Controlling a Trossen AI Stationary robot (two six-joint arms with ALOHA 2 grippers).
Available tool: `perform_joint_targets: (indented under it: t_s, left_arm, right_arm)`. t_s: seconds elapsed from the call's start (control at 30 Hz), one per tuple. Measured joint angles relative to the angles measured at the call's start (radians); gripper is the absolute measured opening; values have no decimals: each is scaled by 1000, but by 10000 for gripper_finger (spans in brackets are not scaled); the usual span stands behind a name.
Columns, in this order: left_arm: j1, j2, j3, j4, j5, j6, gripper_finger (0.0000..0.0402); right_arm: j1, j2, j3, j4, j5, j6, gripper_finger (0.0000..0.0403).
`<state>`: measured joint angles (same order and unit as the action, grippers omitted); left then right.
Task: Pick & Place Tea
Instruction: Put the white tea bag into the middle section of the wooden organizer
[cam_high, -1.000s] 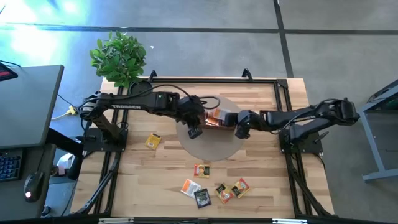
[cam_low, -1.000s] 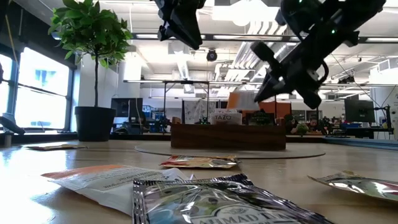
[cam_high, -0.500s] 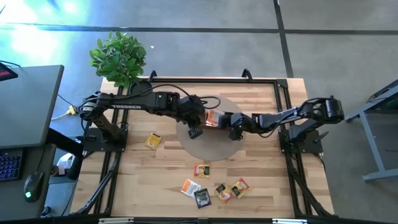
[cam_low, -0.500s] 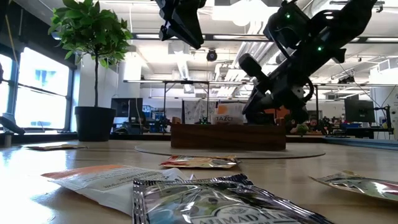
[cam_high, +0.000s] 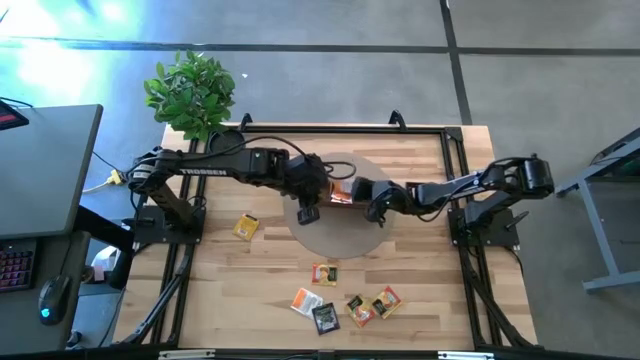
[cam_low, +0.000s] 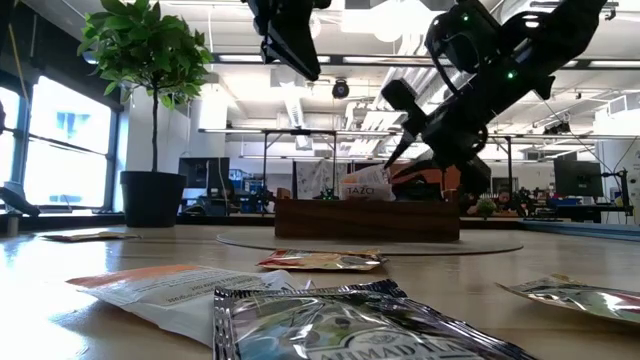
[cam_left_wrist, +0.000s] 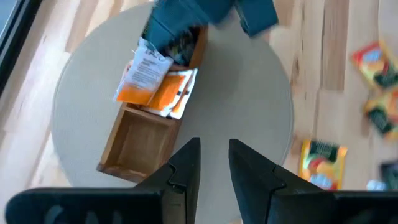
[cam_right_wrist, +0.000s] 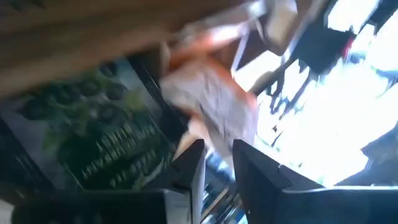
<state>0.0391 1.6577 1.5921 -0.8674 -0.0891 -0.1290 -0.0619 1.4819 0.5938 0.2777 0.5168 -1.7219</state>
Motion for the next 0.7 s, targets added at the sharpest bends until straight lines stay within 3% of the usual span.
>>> perform_joint_targets:
  t_s: [0.23, 0.37, 0.43, 0.57, 0.63, 0.7]
  left_arm:
    - [0, 0, 0, -1, -29, 47, 83]
    - [0, 0, 0, 1, -53, 3, 83]
    - [0, 1, 0, 1, -52, -23, 83]
    - [0, 1, 0, 7, -60, -25, 83]
    - [0, 2, 0, 13, -60, -25, 83]
    - [0, 11, 0, 33, -60, -25, 83]
  right_arm:
    - [35, -106, 0, -35, 28, 365, 90]
    - [39, -192, 0, -54, 24, 750, 90]
    - [37, -225, 0, -77, -42, 1005, 90]
    - [18, -231, 0, -77, -282, 1424, 90]
    - [14, -209, 0, -56, -299, 1513, 90]
    - [3, -179, 0, -38, -243, 1593, 90]
